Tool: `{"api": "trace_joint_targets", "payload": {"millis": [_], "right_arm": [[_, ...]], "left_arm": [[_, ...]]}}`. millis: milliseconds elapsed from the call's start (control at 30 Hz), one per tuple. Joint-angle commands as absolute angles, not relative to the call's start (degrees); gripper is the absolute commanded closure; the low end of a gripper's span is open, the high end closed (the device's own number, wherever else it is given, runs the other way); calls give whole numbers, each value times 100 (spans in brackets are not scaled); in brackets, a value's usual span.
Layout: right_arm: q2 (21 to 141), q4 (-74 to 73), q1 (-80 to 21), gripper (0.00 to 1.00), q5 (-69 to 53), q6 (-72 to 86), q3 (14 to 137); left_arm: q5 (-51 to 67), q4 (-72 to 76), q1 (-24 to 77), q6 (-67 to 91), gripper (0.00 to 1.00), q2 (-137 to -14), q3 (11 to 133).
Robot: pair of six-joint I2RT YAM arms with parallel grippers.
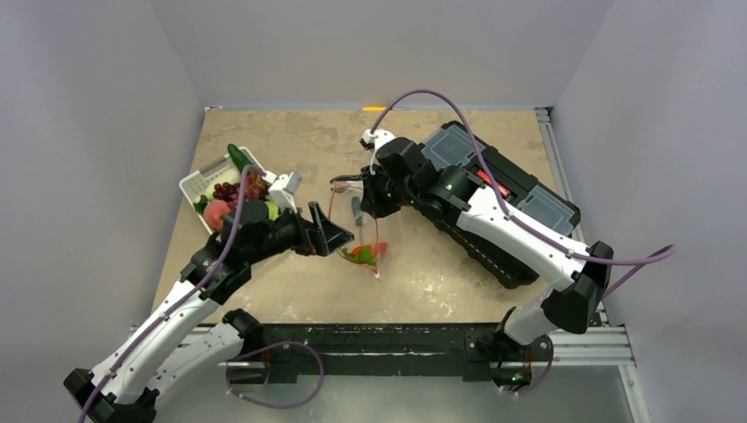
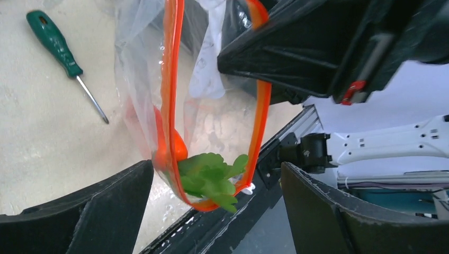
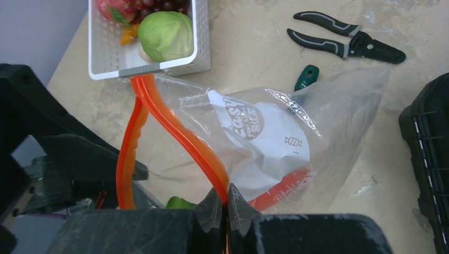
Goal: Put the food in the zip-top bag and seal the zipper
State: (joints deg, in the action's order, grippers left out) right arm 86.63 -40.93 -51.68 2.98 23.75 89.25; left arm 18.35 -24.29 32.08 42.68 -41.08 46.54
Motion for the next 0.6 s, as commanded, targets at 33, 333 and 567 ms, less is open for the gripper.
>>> {"api": "trace_joint_targets", "payload": {"millis": [33, 333, 567], "right_arm": [[8595, -3875, -5168, 100, -284, 2305, 8819], [8522, -3633, -5204, 100, -564, 2610, 8431], [8401, -3930, -5212, 100, -285, 2468, 8446]], "left_arm": [[621, -1345, 3901, 4617, 7, -4110, 4302], [83, -1345, 4245, 4502, 42, -5501, 4648], [18, -1290, 4244, 4535, 95, -5469, 4601]]}}
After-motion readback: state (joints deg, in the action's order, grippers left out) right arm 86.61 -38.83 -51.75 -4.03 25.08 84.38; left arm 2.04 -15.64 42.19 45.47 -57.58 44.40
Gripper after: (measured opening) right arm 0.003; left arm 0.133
